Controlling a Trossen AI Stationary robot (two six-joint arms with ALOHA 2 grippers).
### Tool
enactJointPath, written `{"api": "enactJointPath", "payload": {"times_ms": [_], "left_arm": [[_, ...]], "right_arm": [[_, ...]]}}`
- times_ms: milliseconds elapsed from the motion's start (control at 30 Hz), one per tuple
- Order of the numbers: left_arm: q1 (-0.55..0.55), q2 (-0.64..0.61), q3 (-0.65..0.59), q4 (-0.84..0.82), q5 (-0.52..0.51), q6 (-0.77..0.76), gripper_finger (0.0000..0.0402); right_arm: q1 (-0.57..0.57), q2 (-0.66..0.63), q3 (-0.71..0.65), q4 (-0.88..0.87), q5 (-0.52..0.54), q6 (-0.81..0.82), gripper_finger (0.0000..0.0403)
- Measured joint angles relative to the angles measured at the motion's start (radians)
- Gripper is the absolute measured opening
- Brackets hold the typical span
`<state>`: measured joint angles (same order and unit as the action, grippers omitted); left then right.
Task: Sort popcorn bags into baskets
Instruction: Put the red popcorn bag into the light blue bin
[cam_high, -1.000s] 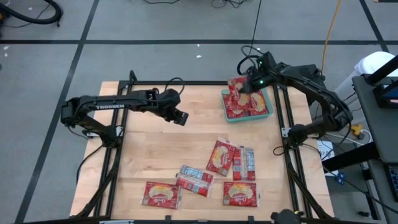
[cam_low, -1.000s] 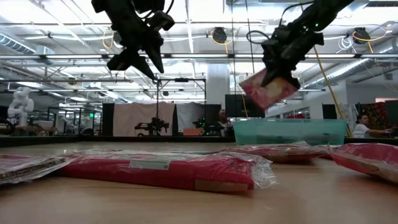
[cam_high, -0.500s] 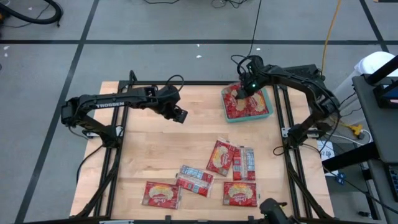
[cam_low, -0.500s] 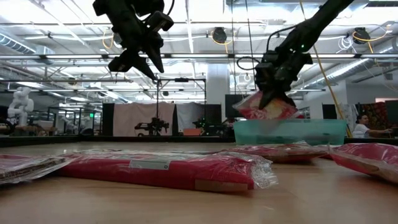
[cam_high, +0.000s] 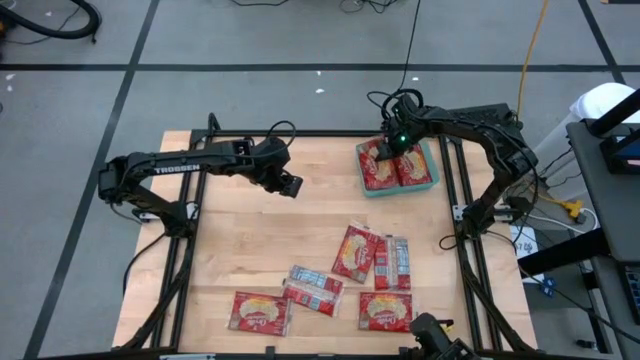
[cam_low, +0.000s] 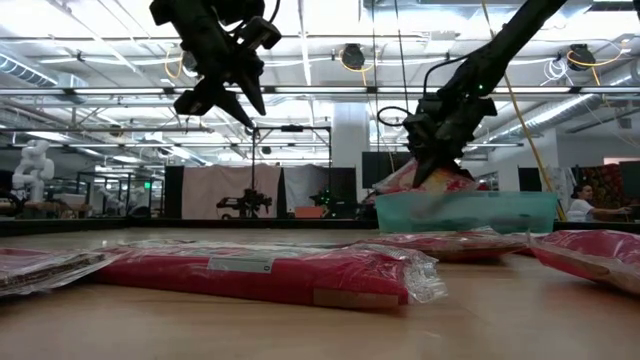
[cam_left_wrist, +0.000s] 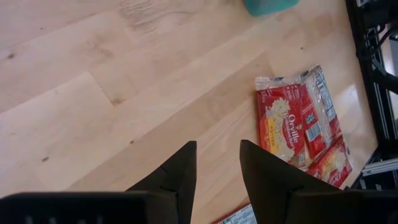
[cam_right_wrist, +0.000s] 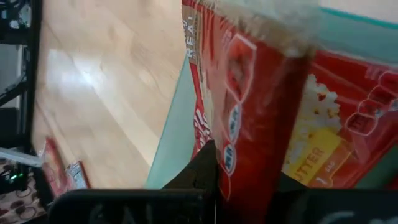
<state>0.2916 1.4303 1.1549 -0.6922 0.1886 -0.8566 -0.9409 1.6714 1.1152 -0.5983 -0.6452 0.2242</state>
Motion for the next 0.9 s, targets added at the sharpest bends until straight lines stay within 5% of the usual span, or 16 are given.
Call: {"api": "enactJointPath", "payload": {"times_ms": [500,900], "left_arm": [[0.0,0.0,0.0,0.05,-0.006,-0.063,0.0124],[0.0,0.0,0.0,0.058,-0.035,-0.072,0.0124]], "right_arm": [[0.009,0.003,0.0,-0.023,0.153,-0.012,0.0149],[0.045,0.005,-0.001,-0.07,0.182,-0.066,0.0144]]}}
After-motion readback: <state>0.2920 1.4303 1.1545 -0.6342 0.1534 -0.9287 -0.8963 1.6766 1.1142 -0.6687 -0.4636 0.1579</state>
